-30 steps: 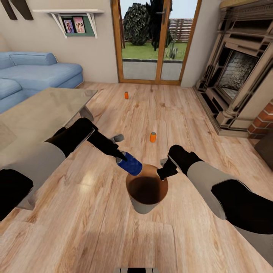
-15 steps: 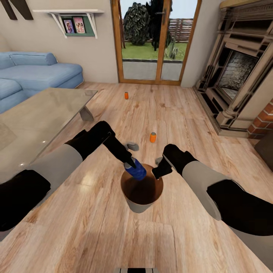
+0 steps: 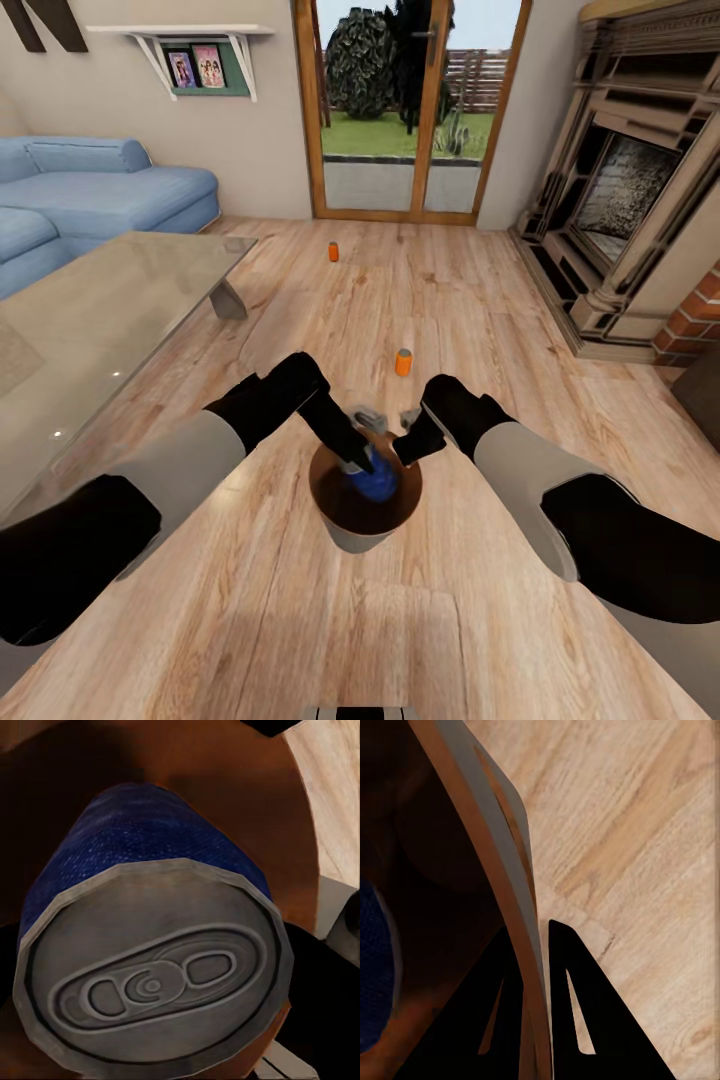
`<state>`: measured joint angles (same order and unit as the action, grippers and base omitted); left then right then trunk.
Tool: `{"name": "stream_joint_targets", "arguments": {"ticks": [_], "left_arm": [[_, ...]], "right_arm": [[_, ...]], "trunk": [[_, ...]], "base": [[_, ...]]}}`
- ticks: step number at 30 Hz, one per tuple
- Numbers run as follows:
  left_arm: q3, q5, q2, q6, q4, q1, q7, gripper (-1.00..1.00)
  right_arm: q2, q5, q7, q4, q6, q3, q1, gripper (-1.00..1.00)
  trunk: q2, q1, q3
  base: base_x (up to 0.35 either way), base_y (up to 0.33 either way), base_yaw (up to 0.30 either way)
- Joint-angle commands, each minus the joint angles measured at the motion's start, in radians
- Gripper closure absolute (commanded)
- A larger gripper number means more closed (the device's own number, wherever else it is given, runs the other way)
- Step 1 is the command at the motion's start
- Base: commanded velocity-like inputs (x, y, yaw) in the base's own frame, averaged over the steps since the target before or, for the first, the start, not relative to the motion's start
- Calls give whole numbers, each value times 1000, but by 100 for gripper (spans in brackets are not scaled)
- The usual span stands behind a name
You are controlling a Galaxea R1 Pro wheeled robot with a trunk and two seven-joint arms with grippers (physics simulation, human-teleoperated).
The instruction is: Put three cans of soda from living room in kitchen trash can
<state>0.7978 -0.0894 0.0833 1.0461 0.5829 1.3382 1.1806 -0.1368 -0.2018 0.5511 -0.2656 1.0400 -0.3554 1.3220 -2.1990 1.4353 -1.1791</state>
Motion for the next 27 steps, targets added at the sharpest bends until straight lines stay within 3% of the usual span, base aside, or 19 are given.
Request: {"name": "stream_joint_targets", "arguments": {"ticks": [1, 3, 8, 13, 22, 27], "left_arm": [[14, 3, 0, 1, -12, -1, -7, 100], [39, 4, 2, 1, -35, -2, -58, 100], [53, 7, 6, 1, -66, -25, -167, 100], [55, 7, 15, 1, -71, -50, -188, 100], [55, 9, 34, 1, -71, -67, -200, 100], [55, 10, 37, 1, -70, -68, -200, 100]], "right_arm": [[-1, 32, 5, -1, 7, 9, 1, 100], [-3, 32, 6, -1, 7, 9, 1, 100], [-6, 34, 5, 0, 7, 9, 1, 100], [-10, 35, 6, -1, 7, 9, 2, 100], [-38, 37, 6, -1, 7, 9, 2, 100], [-38, 38, 6, -1, 7, 9, 2, 100]], "trunk": [[0, 0, 0], [0, 0, 0], [0, 0, 0], [0, 0, 0], [0, 0, 0], [0, 0, 0]], "base": [[0, 0, 0], [0, 0, 0], [0, 0, 0], [0, 0, 0], [0, 0, 0], [0, 0, 0]]}}
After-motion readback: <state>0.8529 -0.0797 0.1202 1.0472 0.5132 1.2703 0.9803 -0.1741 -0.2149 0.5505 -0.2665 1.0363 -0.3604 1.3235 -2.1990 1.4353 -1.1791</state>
